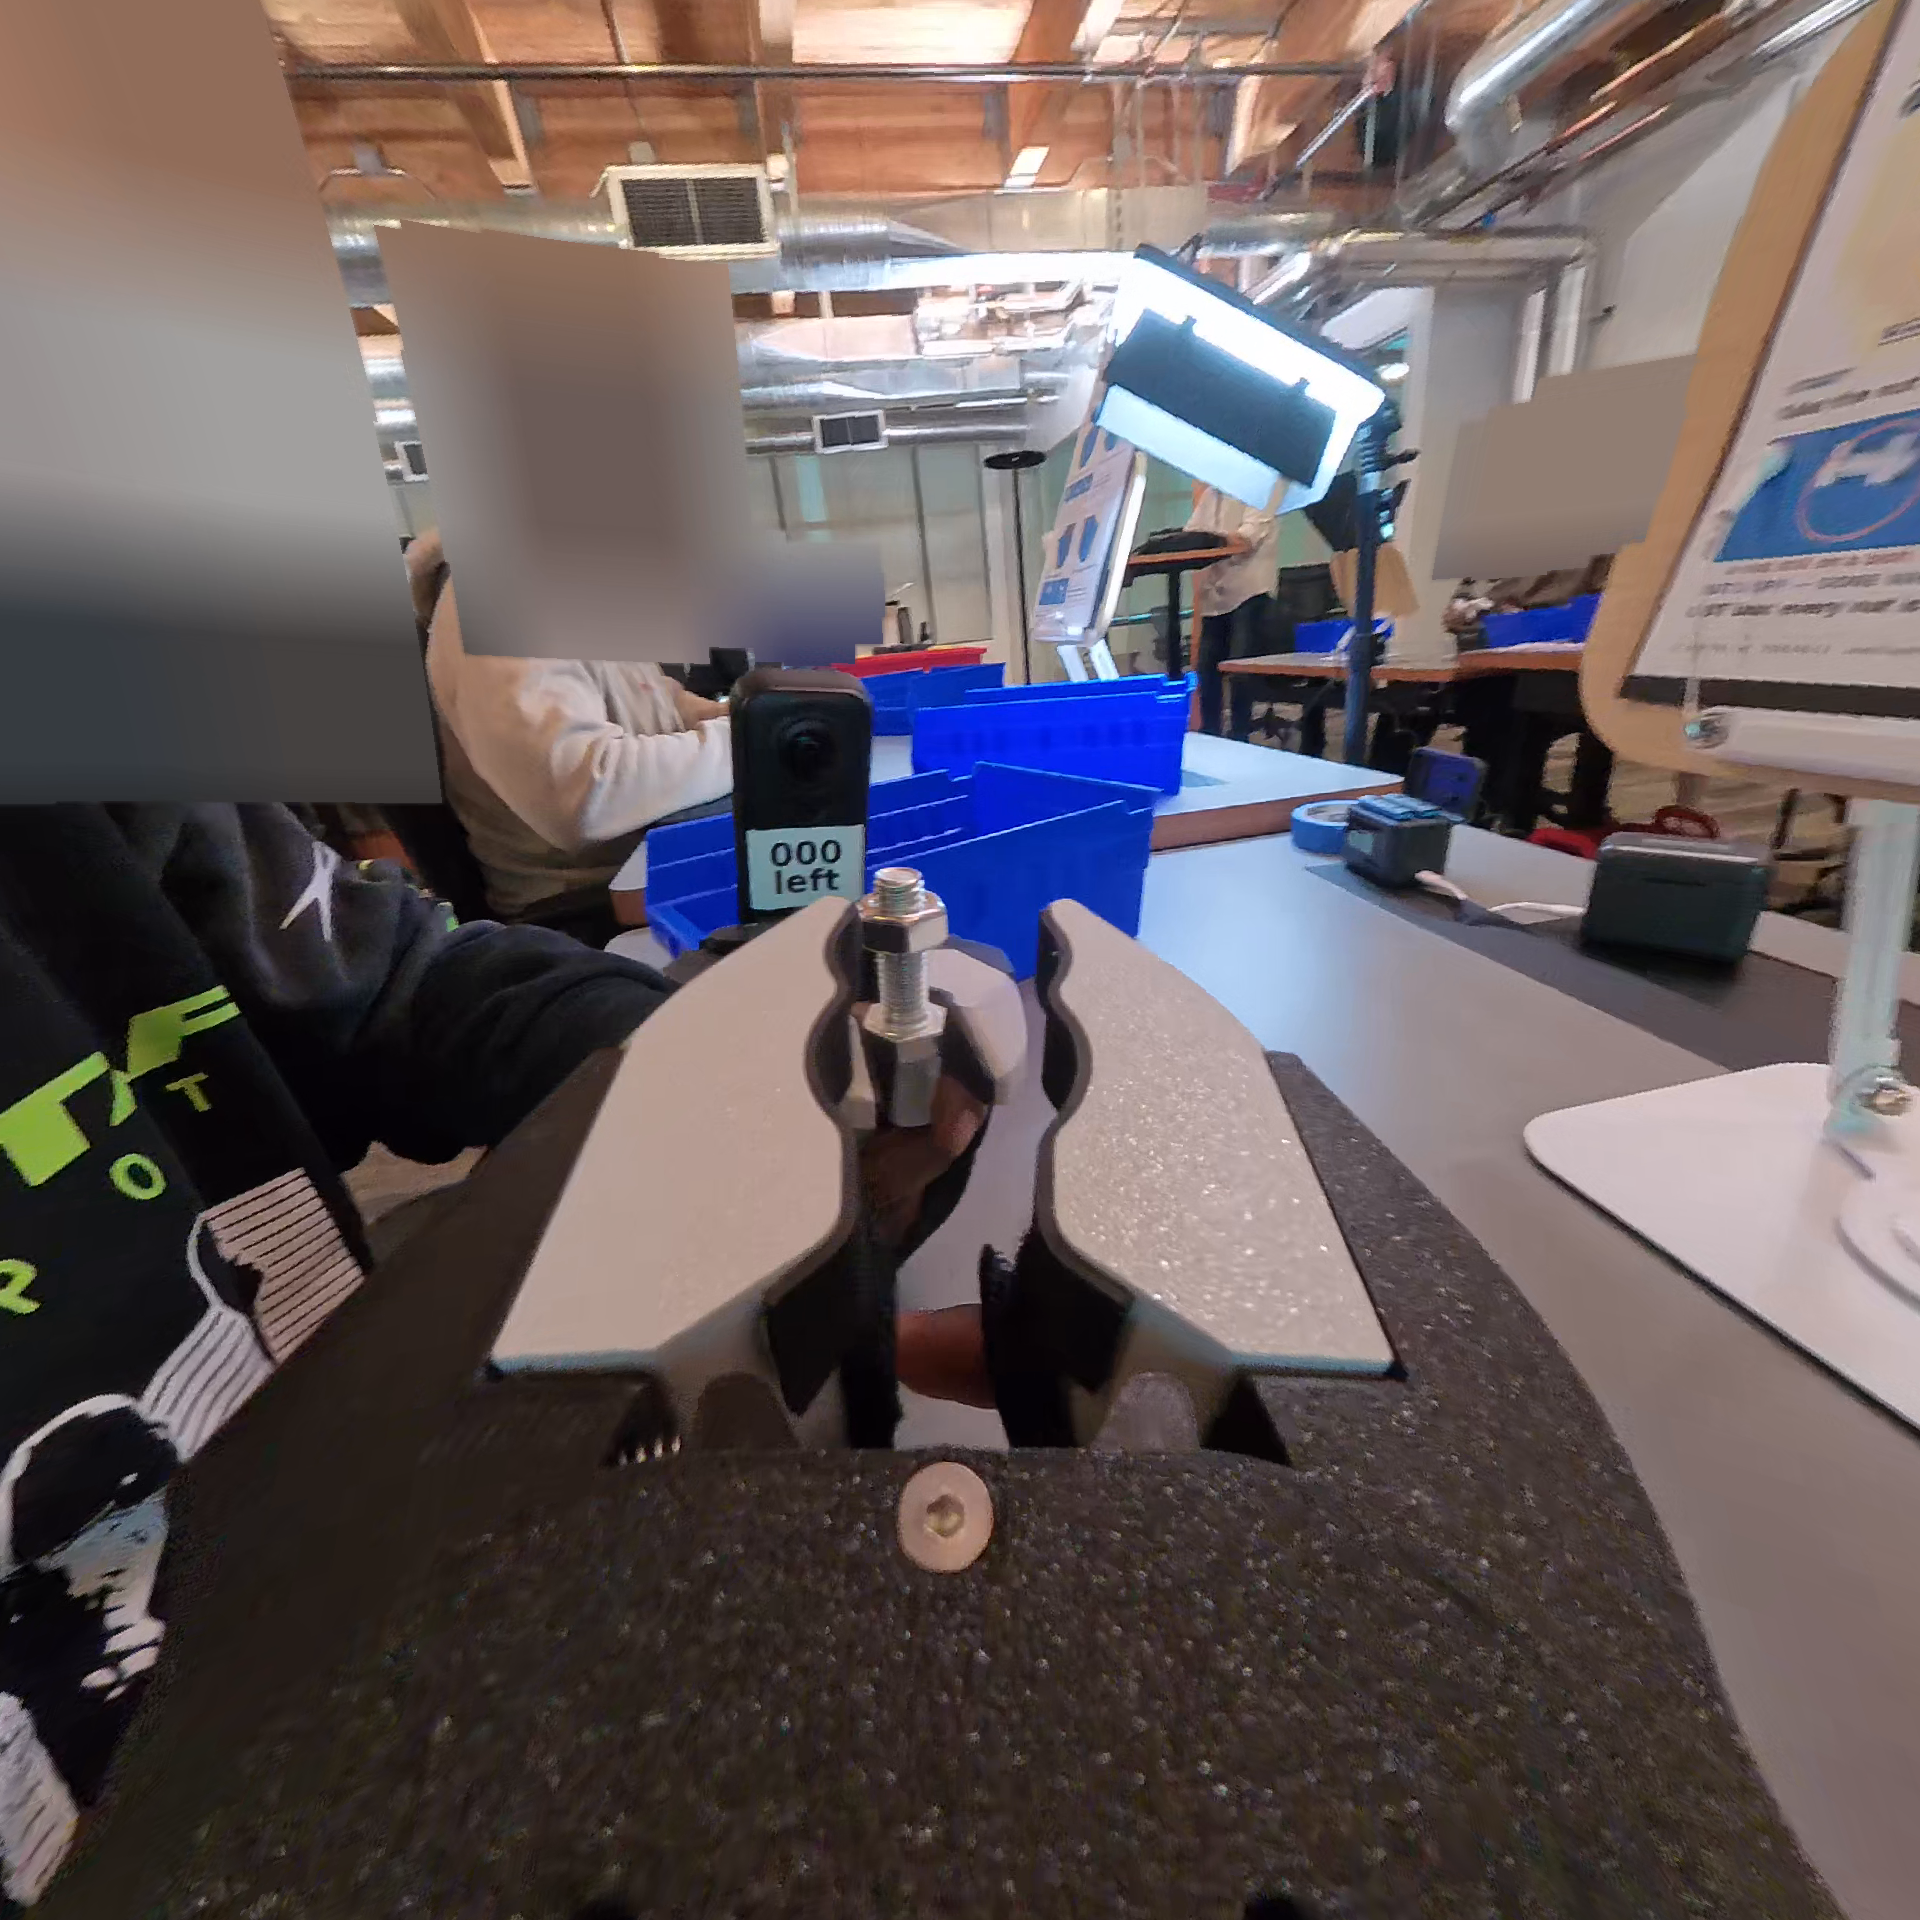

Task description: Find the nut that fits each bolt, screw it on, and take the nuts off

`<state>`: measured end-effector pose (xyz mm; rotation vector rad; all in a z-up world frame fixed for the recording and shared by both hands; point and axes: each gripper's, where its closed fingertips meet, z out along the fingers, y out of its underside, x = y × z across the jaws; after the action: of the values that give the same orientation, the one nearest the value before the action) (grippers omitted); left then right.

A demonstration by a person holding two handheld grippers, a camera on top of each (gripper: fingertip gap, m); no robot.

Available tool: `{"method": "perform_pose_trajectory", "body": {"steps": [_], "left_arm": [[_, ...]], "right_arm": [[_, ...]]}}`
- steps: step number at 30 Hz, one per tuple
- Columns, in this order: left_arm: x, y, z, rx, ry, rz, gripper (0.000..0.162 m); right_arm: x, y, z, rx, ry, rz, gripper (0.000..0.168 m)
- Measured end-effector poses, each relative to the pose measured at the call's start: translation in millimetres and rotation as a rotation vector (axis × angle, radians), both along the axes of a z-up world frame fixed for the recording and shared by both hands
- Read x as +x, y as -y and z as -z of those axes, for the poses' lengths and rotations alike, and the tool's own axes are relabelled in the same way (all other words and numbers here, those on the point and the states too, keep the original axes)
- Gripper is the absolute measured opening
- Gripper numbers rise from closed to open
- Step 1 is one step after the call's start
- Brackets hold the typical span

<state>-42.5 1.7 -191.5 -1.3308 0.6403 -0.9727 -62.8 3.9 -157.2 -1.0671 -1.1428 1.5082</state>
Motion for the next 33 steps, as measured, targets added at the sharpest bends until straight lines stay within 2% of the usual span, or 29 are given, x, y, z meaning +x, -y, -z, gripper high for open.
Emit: {"method": "perform_pose_trajectory", "body": {"steps": [3,11,16,17,20,22,24,28,30,33], "left_arm": [[3.5,-0.2,4.4,-0.003,-0.028,-0.003,0.021],[11.8,2.9,11.4,0.008,-0.083,0.008,0.020],[-0.7,-0.7,-0.2,0.007,-0.012,-0.011,0.021],[-2.6,-1.1,-1.8,0.009,-0.006,-0.014,0.020],[-3.7,-0.9,-3.5,0.016,-0.002,-0.017,0.021],[-2.4,-0.3,-2.5,0.014,-0.007,-0.012,0.021],[-1.5,-0.5,-1.4,0.011,-0.010,-0.012,0.021],[1.0,-2.5,4.4,-0.002,-0.039,-0.025,0.021],[4.0,-3.6,9.9,-0.016,-0.063,-0.029,0.021],[8.6,-2.9,15.5,-0.022,-0.094,-0.022,0.020]], "right_arm": [[-7.8,7.1,6.5,0.001,0.035,-0.026,0.050],[-14.2,3.3,13.7,0.041,0.073,0.033,0.051],[-3.8,-5.1,4.4,0.050,0.021,0.063,0.041],[-1.8,-8.9,3.4,0.047,0.016,0.082,0.037],[3.7,-14.4,-1.1,0.049,-0.015,0.108,0.009],[4.4,-13.5,-2.3,0.050,-0.023,0.102,0.007],[3.3,-7.6,-2.9,0.035,-0.029,0.062,0.015],[-5.7,1.2,3.5,-0.004,0.011,0.004,0.050],[-11.3,3.1,9.3,0.011,0.043,0.012,0.056],[-16.5,1.4,14.6,0.020,0.069,0.040,0.056]]}}
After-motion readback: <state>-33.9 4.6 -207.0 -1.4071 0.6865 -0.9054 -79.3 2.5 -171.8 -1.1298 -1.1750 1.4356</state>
